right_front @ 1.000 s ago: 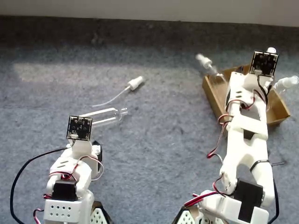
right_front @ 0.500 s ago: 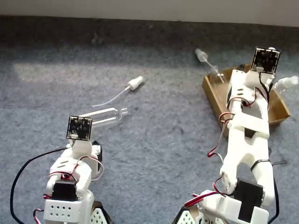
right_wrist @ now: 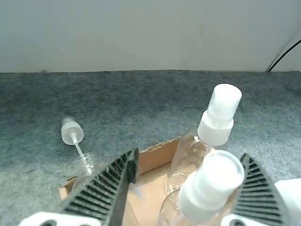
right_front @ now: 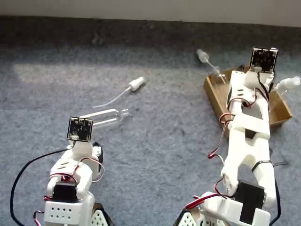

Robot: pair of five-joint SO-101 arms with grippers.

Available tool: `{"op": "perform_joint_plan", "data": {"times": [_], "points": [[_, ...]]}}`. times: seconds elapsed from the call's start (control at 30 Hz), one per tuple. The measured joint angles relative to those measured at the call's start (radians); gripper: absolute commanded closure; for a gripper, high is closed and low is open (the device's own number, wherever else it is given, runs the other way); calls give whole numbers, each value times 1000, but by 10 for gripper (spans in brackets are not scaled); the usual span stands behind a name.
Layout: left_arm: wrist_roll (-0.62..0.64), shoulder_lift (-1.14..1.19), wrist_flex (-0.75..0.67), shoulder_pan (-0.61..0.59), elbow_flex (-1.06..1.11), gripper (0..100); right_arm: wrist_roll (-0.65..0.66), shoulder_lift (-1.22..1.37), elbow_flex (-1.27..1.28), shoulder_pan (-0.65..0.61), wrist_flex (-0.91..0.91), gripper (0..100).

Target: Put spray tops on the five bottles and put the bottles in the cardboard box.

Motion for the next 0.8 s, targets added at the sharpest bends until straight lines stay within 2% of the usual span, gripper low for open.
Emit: {"op": "perform_joint_plan", "data": {"times": [0.13, 0.4, 0.8], "points": [[0, 0, 0, 0, 0, 995, 5, 0, -34, 5, 34, 702], [0, 0, 0, 0, 0, 995, 5, 0, -187, 2, 241, 701], [0, 0, 0, 0, 0, 995, 5, 0, -209, 2, 265, 701]]}}
